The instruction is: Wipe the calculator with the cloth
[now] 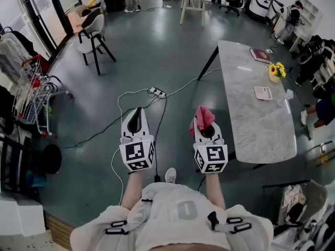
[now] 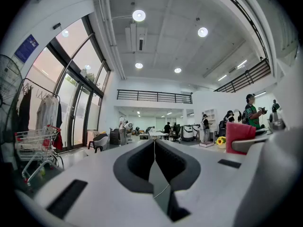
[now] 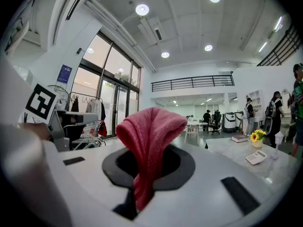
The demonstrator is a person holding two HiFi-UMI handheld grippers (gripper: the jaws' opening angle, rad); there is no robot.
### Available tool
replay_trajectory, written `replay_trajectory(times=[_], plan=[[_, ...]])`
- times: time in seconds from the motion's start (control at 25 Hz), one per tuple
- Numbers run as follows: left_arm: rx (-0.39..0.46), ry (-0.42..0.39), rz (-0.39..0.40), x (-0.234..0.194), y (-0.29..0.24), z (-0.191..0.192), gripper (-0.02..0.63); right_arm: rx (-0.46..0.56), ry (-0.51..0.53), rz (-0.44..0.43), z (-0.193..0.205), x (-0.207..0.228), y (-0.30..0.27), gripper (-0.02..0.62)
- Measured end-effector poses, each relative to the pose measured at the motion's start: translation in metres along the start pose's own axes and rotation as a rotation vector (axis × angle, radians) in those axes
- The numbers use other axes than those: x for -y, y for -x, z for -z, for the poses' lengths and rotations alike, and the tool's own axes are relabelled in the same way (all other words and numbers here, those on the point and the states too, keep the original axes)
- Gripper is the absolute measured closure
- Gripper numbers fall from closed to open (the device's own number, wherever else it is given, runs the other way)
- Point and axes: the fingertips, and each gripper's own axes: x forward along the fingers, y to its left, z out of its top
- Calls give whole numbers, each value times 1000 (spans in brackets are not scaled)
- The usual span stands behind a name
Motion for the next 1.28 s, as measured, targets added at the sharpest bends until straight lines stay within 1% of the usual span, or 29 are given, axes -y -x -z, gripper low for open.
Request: replay_trajectory(times=[0.24,0.48,0.64,0.72,0.92,1.08,1.2,1.28], plan=[[-1,14,15,-3,-8,5,584,-8,9,-12,2,-4,-11,545],[-17,20,19,2,-21,17,584,-16,58,-27,8,1,-19,546],[-21,30,25,2,-37,23,584,-13,34,-20,10,10,-32,549],[-16,34,28,0,-49,24,584,-15,42,-22,8,14,-43,549],[-12,33,23,-7,-77,31,584,-25,37,-12,13,28,-67,549],[-17,47,13,-4,-108,24,584,-32,44,5,6,51,-80,549],[-39,31,20,2,-118,30,584,-60,13,19,18,65,-86,549],[-41,24,22,3,-132,34,584,-67,-12,26,23,77,-101,549]])
